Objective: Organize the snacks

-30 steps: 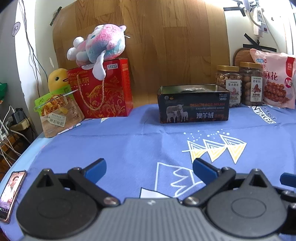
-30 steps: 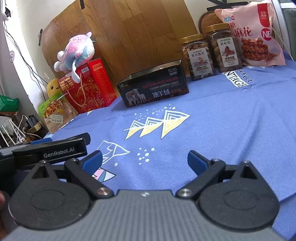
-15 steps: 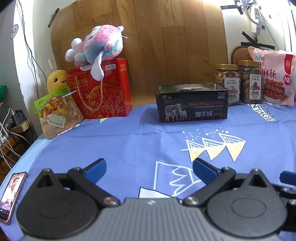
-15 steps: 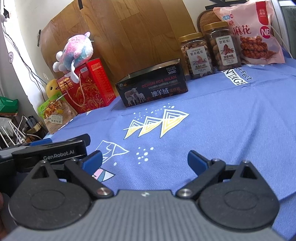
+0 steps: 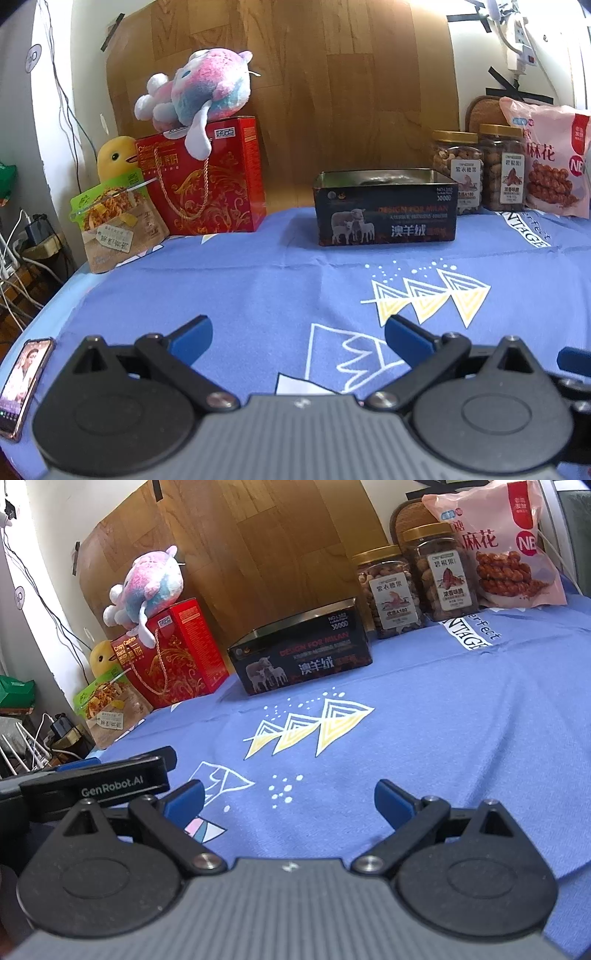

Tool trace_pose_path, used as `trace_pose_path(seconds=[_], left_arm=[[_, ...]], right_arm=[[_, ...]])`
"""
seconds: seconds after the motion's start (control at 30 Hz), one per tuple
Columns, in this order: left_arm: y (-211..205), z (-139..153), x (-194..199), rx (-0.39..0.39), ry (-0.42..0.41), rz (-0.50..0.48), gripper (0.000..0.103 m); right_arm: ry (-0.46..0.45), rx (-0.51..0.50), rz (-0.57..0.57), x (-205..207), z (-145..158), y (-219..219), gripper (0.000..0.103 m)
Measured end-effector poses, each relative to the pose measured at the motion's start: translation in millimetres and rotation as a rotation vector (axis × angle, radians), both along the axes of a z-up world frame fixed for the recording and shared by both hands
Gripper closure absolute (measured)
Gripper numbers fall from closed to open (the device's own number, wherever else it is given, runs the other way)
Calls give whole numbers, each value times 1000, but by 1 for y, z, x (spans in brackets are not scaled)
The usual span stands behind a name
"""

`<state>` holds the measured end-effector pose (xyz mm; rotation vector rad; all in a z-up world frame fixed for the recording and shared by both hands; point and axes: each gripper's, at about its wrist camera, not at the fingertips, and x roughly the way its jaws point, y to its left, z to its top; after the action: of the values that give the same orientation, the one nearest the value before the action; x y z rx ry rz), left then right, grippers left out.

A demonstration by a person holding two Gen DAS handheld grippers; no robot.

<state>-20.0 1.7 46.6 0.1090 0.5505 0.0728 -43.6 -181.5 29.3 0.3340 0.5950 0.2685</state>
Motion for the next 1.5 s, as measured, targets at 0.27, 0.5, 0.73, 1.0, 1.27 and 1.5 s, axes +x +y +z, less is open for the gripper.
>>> trace_pose_path(seconds=[0.27, 0.5, 0.73, 1.0, 1.27, 1.5], left_arm=[[8, 2, 3, -52, 19, 11, 0], [10, 4, 1, -54, -2, 0, 0], [5, 4, -3, -43, -13, -26, 0], [7, 3, 0, -24, 8, -6, 0], [0, 2, -2, 3, 12, -24, 0], [-3, 4, -1, 4, 18, -15, 0]], right_arm=[[0, -1, -1, 0, 0, 1, 3], [2, 0, -1, 0, 0, 1, 3], [4, 0, -6, -1, 0, 1, 3], [6, 0, -6, 0, -1, 2, 3], [6, 0, -7, 0, 0, 2, 3], [8, 1, -9, 0, -1, 3, 3]])
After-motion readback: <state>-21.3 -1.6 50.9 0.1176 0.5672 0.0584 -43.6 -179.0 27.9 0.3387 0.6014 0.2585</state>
